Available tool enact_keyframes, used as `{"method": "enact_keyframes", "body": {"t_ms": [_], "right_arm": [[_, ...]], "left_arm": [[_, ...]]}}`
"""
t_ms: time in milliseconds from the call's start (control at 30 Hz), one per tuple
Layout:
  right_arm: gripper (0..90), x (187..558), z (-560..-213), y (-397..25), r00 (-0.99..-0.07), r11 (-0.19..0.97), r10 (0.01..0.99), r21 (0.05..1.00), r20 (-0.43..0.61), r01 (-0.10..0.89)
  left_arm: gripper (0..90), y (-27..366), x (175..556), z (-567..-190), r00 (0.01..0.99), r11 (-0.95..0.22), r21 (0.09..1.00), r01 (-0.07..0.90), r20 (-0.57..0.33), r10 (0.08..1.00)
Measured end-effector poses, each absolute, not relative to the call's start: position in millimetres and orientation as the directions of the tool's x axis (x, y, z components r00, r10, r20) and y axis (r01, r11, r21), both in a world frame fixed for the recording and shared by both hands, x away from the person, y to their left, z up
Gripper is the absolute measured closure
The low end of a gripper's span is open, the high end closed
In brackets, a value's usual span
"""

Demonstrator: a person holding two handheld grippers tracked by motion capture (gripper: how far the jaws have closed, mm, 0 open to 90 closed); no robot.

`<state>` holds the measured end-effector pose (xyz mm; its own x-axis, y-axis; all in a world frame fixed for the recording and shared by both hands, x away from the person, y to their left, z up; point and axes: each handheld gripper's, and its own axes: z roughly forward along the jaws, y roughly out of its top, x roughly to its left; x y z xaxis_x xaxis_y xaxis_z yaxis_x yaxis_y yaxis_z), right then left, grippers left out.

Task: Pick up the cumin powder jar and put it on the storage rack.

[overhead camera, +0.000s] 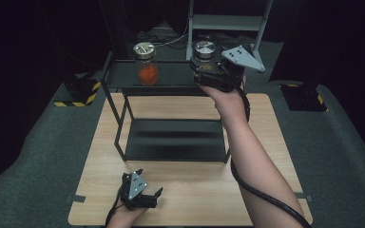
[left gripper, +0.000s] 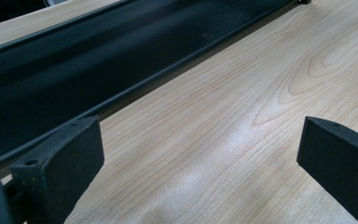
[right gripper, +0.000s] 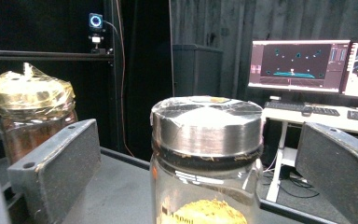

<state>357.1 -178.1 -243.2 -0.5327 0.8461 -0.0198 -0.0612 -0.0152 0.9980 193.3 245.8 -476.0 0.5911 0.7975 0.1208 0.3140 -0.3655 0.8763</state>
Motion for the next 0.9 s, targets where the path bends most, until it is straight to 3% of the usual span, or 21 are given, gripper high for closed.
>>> {"method": "enact_keyframes", "body": {"t_ms": [900], "right_arm": [[0.0,295,-259,-220,-0.579,0.002,0.812,0.994,-0.068,-0.114]], "left_arm": [[0.9,246,193,-476,0.594,-0.369,0.875,0.312,0.124,0.795]]}}
